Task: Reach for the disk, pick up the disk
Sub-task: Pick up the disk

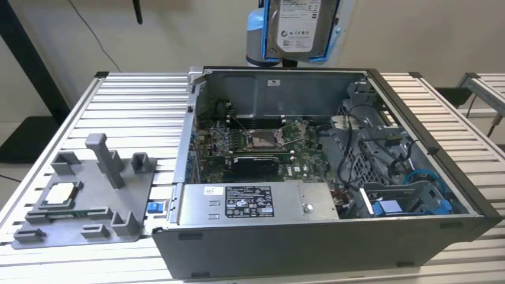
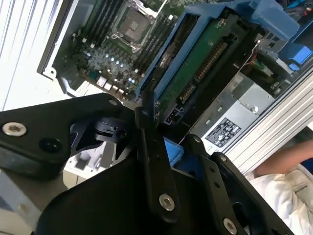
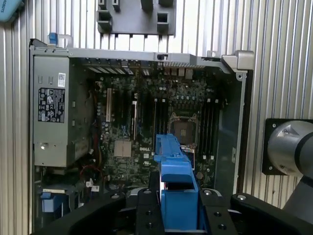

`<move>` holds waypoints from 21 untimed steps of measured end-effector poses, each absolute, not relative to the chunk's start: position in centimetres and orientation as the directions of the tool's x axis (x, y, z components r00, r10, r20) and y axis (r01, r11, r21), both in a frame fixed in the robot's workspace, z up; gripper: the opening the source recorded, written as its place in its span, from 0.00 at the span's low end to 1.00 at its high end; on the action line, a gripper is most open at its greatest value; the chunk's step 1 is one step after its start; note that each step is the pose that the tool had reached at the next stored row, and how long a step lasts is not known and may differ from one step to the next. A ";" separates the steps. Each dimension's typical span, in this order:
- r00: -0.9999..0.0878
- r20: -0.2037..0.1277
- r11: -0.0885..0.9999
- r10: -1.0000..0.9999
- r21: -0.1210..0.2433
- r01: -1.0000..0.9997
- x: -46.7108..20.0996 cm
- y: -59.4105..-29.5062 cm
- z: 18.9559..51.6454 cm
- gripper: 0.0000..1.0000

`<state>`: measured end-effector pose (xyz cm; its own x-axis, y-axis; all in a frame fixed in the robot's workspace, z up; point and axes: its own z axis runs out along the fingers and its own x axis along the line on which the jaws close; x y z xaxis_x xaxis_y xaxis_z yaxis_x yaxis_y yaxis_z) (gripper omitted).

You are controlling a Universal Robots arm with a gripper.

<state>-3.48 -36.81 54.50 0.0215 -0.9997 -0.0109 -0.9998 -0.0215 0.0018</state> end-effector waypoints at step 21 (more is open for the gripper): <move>0.022 -0.011 -0.022 -1.000 0.002 -1.000 6.1 -36.8 54.5 0.00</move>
<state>6.07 -36.80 54.48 0.0216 -0.9997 -0.0109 -0.9998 -0.0217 0.0018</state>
